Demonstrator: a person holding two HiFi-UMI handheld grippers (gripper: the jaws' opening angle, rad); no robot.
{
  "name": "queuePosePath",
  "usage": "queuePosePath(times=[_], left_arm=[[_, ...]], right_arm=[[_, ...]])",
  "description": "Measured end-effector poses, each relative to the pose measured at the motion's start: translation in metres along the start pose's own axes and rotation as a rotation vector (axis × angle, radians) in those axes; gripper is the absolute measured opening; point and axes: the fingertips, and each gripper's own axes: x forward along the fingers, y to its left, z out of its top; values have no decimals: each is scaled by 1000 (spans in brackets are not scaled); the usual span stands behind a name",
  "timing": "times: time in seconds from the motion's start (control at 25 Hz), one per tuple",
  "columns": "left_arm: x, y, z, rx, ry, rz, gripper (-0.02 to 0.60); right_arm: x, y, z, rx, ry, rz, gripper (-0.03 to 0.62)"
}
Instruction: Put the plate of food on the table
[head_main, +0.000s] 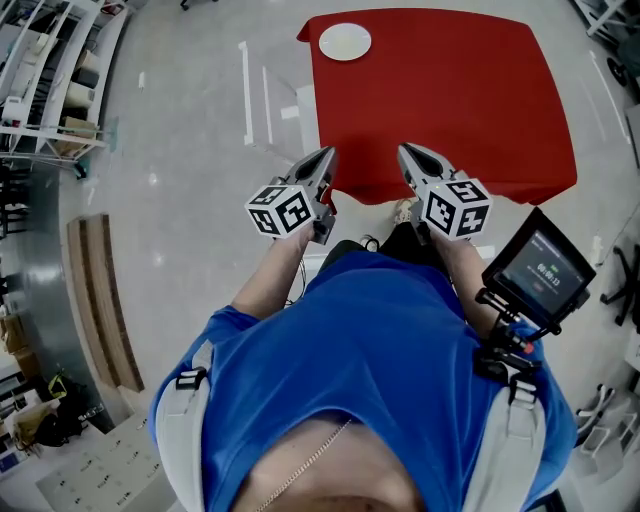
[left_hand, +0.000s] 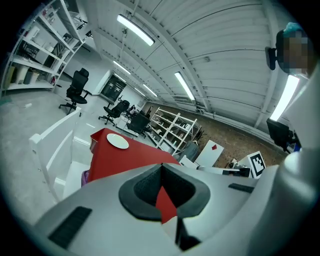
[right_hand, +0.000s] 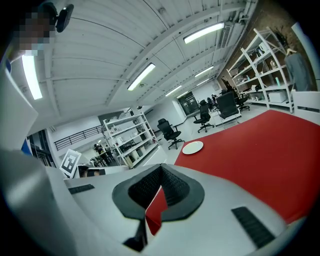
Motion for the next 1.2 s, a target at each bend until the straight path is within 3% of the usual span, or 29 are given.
queuePosePath(times=[0.56,1.2], left_arm=[[1,-7,10,4,-24,-26,8],[17,-7,4,16,7,-67,8]], right_arm=[[-4,1,5,-17,-10,-16,2],[-3,-5,3,-32,-13,-39,2]])
